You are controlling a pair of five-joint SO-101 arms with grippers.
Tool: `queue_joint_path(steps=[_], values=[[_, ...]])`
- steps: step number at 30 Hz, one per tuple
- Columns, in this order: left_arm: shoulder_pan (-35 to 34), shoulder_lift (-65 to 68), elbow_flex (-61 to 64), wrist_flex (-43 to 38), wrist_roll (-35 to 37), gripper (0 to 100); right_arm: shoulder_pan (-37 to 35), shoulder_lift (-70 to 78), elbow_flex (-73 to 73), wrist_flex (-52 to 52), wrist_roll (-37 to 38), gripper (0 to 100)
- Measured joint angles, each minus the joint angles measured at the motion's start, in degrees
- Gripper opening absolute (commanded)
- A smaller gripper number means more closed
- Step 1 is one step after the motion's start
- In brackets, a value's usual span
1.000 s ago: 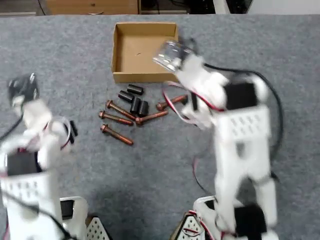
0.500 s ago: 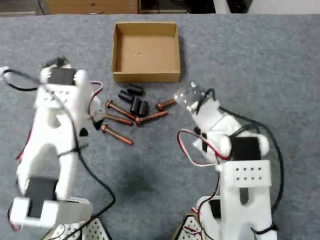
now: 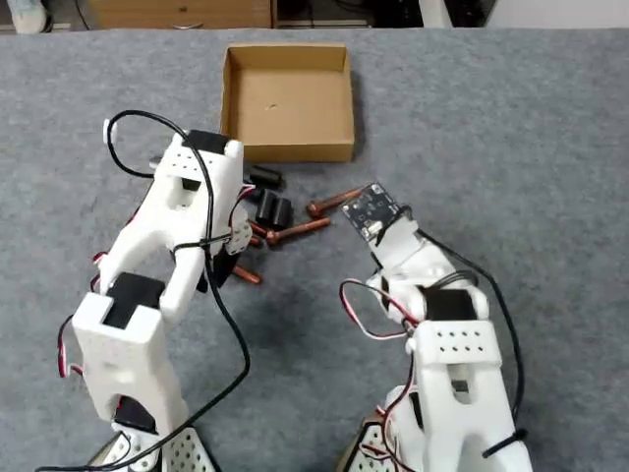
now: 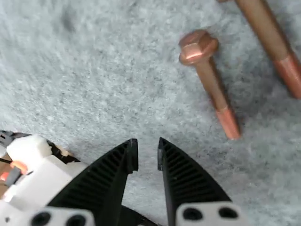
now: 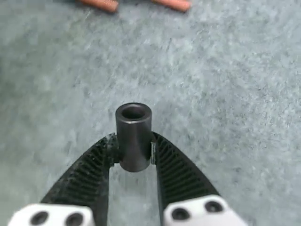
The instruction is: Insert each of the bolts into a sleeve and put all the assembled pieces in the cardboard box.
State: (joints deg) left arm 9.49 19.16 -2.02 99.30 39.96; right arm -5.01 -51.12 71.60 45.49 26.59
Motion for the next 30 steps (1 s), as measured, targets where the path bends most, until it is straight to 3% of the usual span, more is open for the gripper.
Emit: queue_joint_path(steps=[9, 18, 30], values=[[0.09, -7.30, 3.87, -8.44, 6.86, 9, 0.00, 0.00, 8.79, -12.84, -2.64, 0.2], [0.09, -5.98, 12.92, -22.86, 12.40, 9, 0.00, 0.00, 8.79, -14.51, -2.64, 0.2], [-3.78, 0.88, 12.22, -26.81, 16.18, 9, 0.00, 0.00, 8.79, -14.51, -2.64, 0.2]])
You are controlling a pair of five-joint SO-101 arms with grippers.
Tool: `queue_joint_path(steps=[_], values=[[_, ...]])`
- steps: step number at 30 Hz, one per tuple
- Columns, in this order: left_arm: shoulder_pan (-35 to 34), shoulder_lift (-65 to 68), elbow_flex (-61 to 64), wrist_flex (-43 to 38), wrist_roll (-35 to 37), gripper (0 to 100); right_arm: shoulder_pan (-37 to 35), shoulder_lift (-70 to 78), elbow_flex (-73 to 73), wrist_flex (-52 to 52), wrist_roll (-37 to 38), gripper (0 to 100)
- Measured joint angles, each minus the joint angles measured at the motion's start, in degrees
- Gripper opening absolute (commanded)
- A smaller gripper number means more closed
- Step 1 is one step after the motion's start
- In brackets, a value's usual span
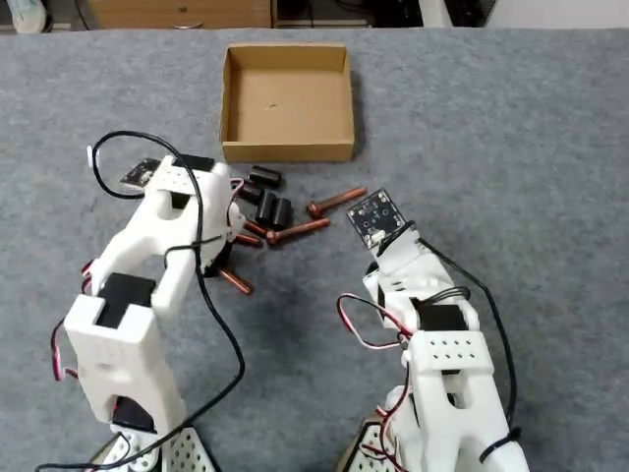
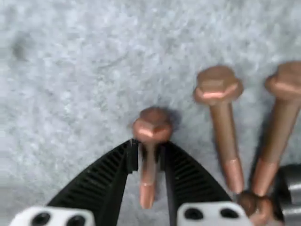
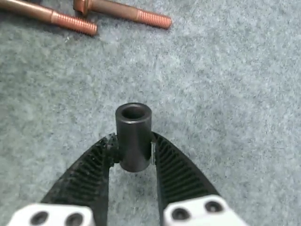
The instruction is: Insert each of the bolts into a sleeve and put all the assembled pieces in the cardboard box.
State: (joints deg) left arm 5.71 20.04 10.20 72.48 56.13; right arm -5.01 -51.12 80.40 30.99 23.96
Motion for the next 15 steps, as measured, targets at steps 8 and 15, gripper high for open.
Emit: queue_joint_path(steps=[8, 15], values=[[-2.90, 4.22, -1.14, -1.05, -2.02, 4, 0.00, 0.00, 0.00, 0.00, 0.00, 0.2], [-2.99, 4.92, -2.73, -1.05, -9.23, 2, 0.00, -0.35, 0.88, 0.00, 0.00, 0.2]])
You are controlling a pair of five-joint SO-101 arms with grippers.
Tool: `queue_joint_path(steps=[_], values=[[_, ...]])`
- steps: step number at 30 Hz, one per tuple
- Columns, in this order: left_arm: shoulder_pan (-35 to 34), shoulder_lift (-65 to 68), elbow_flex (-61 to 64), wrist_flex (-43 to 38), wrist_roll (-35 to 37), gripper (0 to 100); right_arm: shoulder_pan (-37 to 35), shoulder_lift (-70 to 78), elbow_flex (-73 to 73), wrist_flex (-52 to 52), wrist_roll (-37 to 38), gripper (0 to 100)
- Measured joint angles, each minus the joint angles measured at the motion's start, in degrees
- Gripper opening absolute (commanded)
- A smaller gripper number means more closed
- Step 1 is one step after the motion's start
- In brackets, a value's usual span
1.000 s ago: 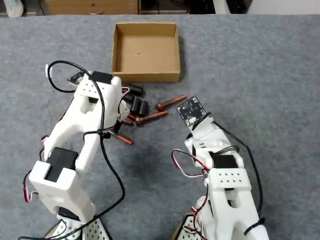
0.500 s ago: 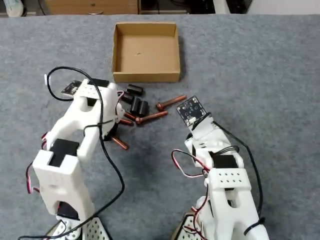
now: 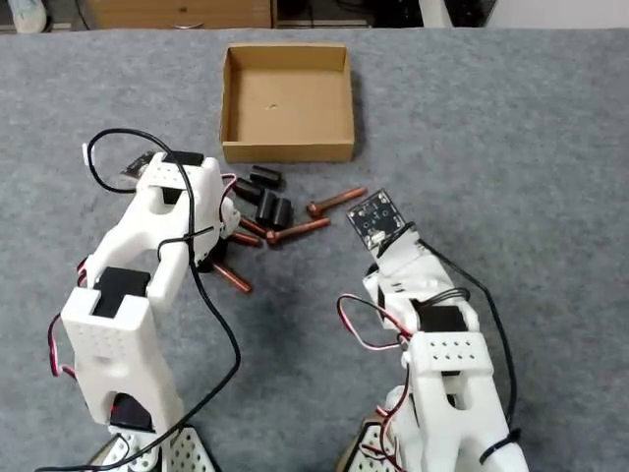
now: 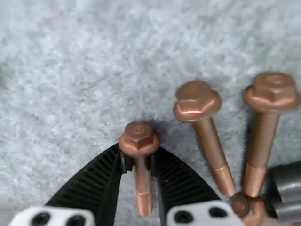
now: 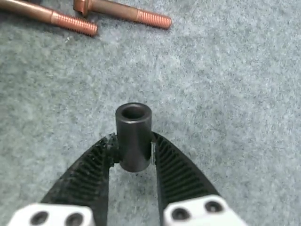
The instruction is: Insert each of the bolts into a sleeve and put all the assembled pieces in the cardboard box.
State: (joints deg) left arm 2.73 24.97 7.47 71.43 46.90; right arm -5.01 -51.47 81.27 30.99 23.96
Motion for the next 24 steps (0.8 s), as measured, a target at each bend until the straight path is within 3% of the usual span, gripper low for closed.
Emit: queue_joint_path(steps=[5, 11, 14, 20, 24], values=[[-0.18, -1.58, -4.22, 5.10, -19.43, 2, -3.96, -0.09, 0.44, 0.09, -0.09, 0.2], [-1.41, -15.56, -10.73, 12.04, -30.95, 2, -10.81, -0.09, -2.11, 5.45, -0.53, 0.2], [-1.41, -26.99, -10.90, 13.98, -35.08, 2, -11.08, -0.09, -7.38, 13.89, -3.96, 0.2], [-1.58, -51.34, -5.71, 14.86, -40.09, 2, -11.60, -0.09, -25.76, 38.51, -18.29, 0.2], [-1.58, -66.20, 1.49, 14.95, -44.04, 2, -12.48, -1.14, -33.93, 48.18, -20.48, 0.2]])
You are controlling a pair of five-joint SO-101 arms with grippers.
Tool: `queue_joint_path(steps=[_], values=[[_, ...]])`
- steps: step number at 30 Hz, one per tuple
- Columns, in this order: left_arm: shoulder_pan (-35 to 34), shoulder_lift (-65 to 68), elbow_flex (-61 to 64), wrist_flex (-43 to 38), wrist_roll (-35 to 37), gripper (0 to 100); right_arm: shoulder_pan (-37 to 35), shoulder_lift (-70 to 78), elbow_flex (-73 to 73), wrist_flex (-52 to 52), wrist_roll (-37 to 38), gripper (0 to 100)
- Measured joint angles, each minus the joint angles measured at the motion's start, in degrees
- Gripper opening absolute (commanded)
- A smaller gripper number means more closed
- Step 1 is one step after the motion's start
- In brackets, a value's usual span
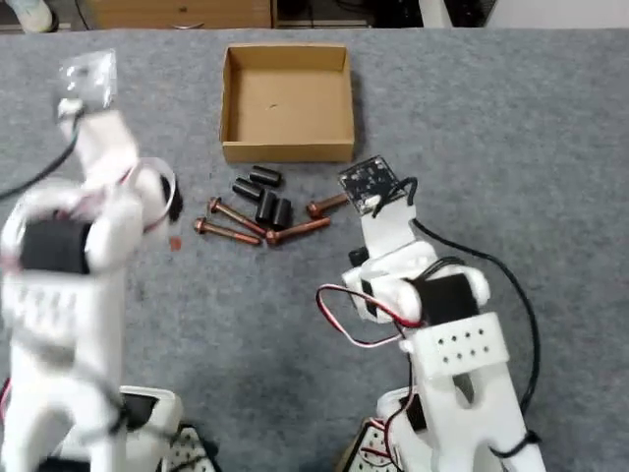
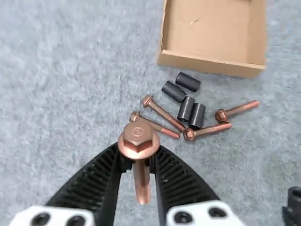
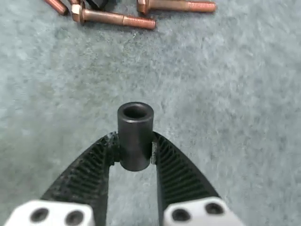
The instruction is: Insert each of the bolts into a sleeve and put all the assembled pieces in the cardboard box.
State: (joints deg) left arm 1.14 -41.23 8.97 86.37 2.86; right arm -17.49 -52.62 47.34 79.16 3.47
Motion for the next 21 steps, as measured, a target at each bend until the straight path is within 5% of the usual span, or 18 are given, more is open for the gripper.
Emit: queue_joint_path(steps=[10, 16, 21], values=[[-0.26, -28.31, 15.82, -6.24, -2.20, 2, -7.91, -23.91, -6.95, 5.27, -0.26, 0.2], [-0.26, -35.34, 25.58, -17.93, -2.20, 2, -8.62, -42.20, 13.71, -16.62, -0.79, 0.1], [-0.26, -35.60, 32.09, -28.22, 2.02, 2, -9.41, -46.59, 36.22, -42.29, -10.37, 0.1]])
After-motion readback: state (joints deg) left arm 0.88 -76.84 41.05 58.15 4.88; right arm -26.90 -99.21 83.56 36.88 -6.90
